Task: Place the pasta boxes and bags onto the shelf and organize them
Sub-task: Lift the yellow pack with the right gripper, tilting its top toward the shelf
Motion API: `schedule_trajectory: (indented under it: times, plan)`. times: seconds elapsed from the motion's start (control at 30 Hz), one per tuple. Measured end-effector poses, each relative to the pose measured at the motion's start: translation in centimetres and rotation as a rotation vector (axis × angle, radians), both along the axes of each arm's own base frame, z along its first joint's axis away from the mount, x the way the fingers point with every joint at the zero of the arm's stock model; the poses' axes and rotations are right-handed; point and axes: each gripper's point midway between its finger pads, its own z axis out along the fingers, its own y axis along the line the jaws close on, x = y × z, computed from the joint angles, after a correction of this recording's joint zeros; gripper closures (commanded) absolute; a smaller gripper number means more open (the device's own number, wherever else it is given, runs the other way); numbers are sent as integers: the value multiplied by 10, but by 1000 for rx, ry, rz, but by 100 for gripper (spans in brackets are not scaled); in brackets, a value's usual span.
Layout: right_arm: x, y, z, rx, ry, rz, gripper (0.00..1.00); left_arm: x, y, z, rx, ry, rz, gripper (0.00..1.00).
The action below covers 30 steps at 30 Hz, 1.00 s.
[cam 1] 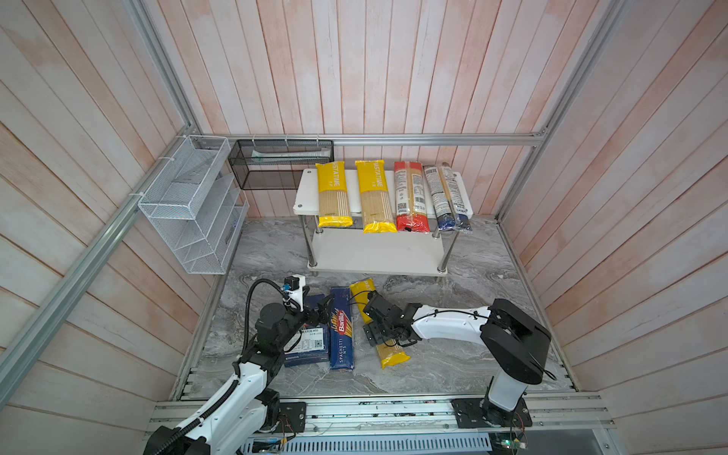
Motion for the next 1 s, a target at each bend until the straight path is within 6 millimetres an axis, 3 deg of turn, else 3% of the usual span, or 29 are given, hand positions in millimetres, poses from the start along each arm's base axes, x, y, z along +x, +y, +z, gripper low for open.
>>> schedule_trajectory:
  times: [0.2,1.0]
  plan:
    - [1,0,1,25,-13,-11,29,0,0,0,0,0,0,0]
    - [-9,-15,9,134,-24,-82,51,-1,1,6,-5,-18,3,0]
